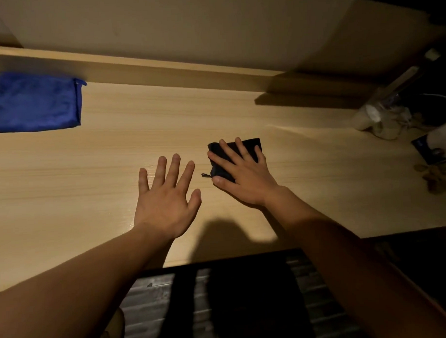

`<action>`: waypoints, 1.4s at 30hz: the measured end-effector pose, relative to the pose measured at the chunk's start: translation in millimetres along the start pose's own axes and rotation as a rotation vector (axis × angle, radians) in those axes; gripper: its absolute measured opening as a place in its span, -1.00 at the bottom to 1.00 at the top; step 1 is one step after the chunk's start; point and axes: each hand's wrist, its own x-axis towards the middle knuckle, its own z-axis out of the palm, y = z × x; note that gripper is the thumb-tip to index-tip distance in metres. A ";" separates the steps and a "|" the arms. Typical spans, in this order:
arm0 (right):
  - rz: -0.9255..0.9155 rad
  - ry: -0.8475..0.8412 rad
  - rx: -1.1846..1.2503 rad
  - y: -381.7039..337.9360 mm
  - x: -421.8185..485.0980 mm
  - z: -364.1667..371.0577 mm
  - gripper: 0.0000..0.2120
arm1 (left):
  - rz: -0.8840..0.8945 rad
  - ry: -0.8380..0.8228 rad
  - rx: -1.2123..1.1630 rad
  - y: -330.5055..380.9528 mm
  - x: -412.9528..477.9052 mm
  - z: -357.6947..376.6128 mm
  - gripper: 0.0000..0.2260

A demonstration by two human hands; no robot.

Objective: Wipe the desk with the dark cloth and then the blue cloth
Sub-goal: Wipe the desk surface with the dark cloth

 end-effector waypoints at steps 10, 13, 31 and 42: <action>-0.099 -0.011 -0.075 -39.8 -109.6 46.0 -0.43 | 0.017 0.031 -0.001 -2.0 -0.3 3.9 -0.38; -0.107 -0.021 0.087 -47.4 -134.1 53.2 -0.42 | 0.015 0.030 -0.005 -1.9 -0.8 3.8 -0.38; 0.498 0.480 1.374 30.1 -19.9 -114.1 -0.58 | 0.008 0.023 -0.009 -0.4 -2.4 2.2 -0.39; 0.302 0.098 0.104 104.3 114.6 -62.6 -0.42 | 0.011 0.034 0.015 -3.0 1.1 9.1 -0.39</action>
